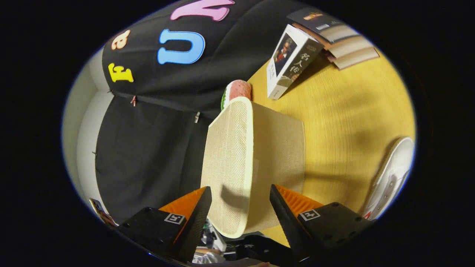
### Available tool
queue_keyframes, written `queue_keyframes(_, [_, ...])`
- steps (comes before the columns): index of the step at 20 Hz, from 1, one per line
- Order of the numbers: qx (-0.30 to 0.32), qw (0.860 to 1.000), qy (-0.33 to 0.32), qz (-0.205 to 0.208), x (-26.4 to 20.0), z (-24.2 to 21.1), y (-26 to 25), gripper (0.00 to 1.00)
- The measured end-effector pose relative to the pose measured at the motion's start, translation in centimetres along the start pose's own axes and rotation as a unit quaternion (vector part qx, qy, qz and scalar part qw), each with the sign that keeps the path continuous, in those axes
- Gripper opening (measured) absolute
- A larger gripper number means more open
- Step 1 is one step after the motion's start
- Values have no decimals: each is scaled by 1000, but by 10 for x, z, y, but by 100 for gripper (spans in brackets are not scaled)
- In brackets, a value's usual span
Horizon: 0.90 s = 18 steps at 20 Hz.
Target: Open the storage box then place both shoes into the box .Put the left shoe in first, then the right shoe, with the right side of both shoes facing outward in a uniform manner.
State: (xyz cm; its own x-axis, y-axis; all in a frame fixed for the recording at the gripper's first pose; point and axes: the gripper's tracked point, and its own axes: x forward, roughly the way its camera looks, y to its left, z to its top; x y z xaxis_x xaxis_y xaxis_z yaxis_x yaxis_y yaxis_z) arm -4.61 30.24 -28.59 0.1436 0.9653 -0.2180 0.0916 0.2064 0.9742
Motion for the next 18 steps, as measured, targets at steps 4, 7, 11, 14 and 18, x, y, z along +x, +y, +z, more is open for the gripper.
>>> queue_keyframes(4, [45, 999, 5, 20, 2, -2, 6, 47])
queue_keyframes(7, [27, 1000, -7, 8, 1, 0, 8, 15])
queue_keyframes(11, [6, 998, -34, 58, -15, 0, 65, 5])
queue_keyframes(14, [-37, 996, -51, 70, -17, 1, 110, 5])
queue_keyframes(18, [-110, 991, -55, 51, 3, -8, 161, 7])
